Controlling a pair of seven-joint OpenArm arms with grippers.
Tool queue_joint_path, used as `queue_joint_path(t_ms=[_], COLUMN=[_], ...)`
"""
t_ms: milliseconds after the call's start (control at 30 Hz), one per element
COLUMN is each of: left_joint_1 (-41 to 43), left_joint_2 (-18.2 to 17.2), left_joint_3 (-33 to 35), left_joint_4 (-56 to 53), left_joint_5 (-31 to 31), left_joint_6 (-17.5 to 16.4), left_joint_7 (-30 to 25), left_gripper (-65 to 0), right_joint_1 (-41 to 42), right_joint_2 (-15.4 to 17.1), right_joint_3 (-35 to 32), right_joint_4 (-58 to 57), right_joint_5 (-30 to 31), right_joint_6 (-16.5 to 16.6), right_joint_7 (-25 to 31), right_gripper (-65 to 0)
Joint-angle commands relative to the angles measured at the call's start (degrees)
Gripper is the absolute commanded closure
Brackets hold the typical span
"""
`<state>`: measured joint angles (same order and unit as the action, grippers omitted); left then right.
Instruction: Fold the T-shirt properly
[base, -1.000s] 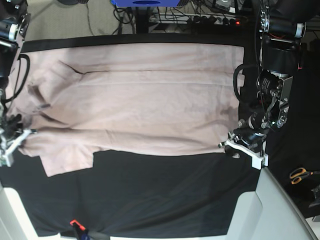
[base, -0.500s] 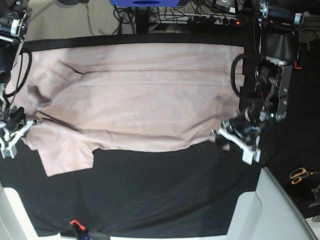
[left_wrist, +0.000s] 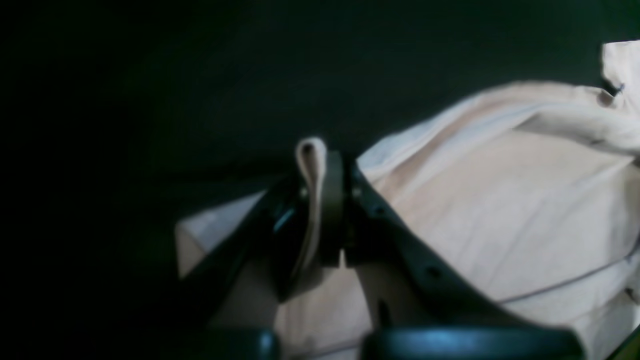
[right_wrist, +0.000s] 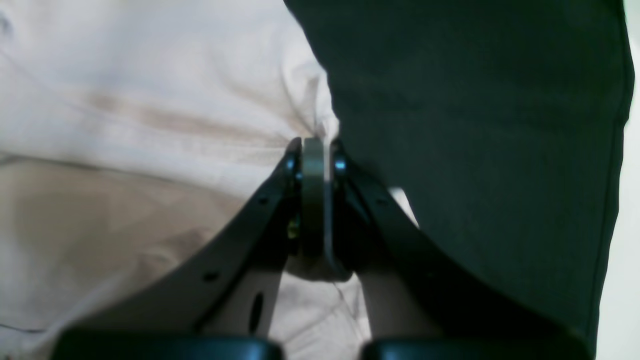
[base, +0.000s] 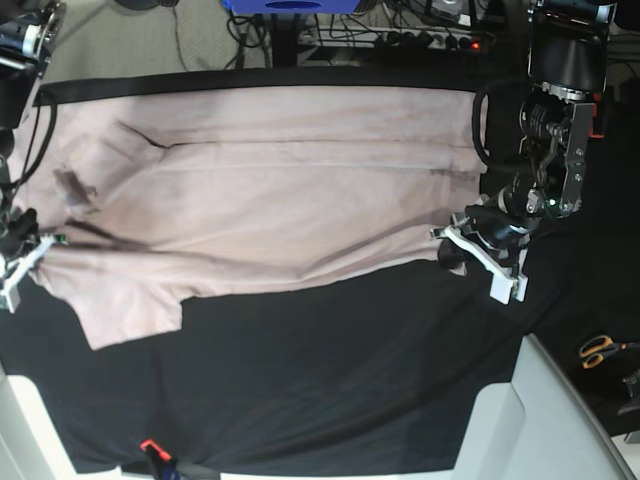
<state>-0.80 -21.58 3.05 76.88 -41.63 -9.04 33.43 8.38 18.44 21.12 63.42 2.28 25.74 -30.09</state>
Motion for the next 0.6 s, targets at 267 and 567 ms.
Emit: queue_joint_path(t_ms=[267, 567], left_joint_1=[2.0, 3.3], left_joint_2=[-1.0, -1.3], left_joint_3=[0.3, 0.2], left_joint_4=[0.7, 0.8], left_joint_5=[-0.3, -0.3], left_joint_6=[-0.3, -0.3], left_joint_7=[-1.0, -1.0], left_gripper=[0.0, 0.0], right_joint_1=[0.0, -0.2], right_joint_2=[0.1, -1.0], right_joint_3=[0.2, 2.7], right_joint_4=[1.2, 11.9], right_joint_5=[0.2, 0.2], right_joint_6=[-0.2, -0.2], right_joint_7=[-0.6, -5.6], right_gripper=[-6.9, -43.8])
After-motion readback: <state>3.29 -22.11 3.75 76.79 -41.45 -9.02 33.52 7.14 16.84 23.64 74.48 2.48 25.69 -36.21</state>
